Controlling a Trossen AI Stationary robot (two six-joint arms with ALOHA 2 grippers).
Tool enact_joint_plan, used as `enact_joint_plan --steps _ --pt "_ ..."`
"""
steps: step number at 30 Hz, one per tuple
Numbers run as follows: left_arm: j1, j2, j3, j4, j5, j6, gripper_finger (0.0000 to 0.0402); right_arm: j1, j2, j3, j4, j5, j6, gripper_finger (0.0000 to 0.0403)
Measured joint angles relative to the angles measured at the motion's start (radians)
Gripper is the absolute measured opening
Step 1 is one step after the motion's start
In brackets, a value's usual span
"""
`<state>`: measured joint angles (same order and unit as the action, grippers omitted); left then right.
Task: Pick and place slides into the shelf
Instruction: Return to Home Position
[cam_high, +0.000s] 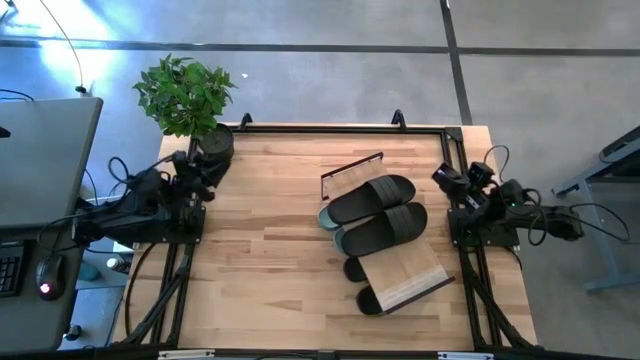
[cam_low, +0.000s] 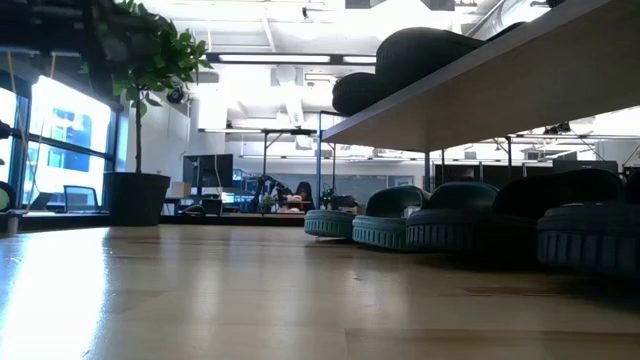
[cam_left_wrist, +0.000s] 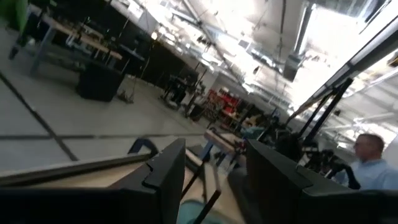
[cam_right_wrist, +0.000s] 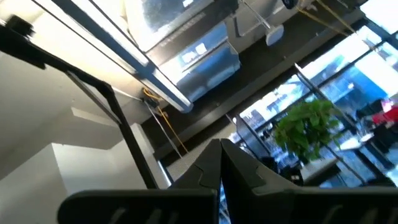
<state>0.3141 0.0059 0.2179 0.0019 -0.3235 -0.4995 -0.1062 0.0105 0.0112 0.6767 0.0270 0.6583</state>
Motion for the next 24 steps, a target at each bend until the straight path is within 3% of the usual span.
enact_joint_plan --steps 9,17,24 --pt "0.0 0.0 -0.097 -0.005 0.015 0.004 0.0154 0.0 0.0 -0.002 -0.184 -0.053 -0.002 0.0" --pt "0.0 0.001 -0.154 -0.014 -0.087 0.119 0.0154 0.0 0.0 -0.002 -0.317 -0.081 -0.22 0.0" --pt "0.0 0.001 -0.156 -0.109 -0.186 0.244 0.0154 0.0 0.0 -0.002 -0.362 0.021 -0.487 0.0"
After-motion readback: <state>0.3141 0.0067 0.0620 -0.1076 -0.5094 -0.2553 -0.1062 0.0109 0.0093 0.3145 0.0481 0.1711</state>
